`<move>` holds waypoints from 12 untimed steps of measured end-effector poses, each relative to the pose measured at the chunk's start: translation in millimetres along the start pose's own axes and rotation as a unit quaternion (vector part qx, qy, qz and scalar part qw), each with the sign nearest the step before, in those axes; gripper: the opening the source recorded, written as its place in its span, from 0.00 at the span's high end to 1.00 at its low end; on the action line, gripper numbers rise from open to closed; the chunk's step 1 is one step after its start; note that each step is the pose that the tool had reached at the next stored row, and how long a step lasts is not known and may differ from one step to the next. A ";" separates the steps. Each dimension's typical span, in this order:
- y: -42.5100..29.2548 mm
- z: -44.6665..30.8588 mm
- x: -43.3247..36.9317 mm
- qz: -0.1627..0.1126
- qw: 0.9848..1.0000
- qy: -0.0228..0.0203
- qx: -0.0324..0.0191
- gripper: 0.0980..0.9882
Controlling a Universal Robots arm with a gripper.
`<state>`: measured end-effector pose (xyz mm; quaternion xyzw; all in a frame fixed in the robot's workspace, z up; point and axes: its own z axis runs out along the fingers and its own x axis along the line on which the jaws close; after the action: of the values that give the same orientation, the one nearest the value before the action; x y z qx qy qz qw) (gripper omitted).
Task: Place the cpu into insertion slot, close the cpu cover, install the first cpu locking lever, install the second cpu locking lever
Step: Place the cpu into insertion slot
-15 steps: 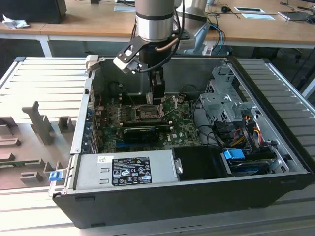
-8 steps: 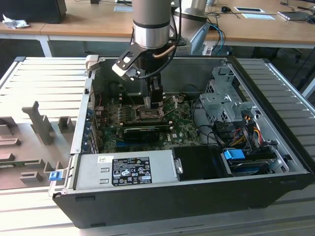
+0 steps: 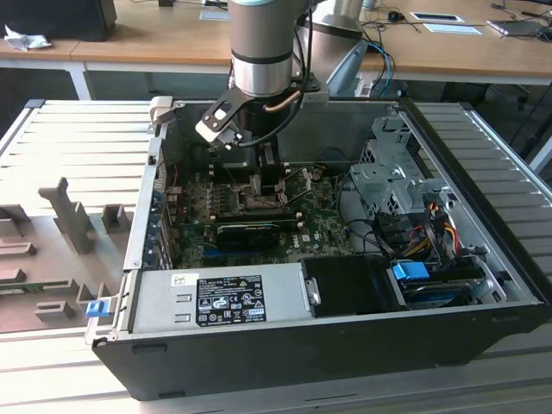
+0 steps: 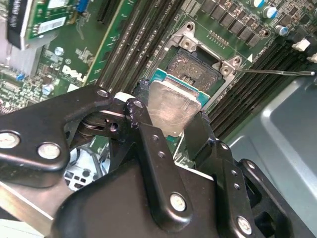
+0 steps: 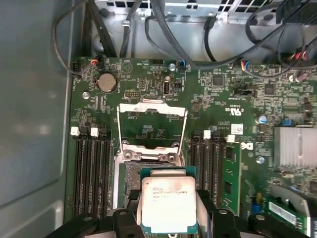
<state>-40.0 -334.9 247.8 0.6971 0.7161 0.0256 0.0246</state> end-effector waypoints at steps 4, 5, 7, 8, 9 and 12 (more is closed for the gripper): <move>-2.7 9.5 1.4 0.011 1.000 -0.001 0.000 0.52; -3.0 11.4 2.8 0.012 1.000 -0.001 0.000 0.52; -3.2 13.4 5.7 0.012 1.000 -0.001 0.000 0.52; -3.4 14.5 7.2 0.012 1.000 -0.001 0.000 0.52; -4.1 16.4 9.3 0.012 1.000 -0.001 0.000 0.52; -7.5 24.3 13.6 0.012 1.000 -0.001 0.000 0.52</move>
<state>-46.1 -321.5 223.0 0.7055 0.7078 0.0249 0.0253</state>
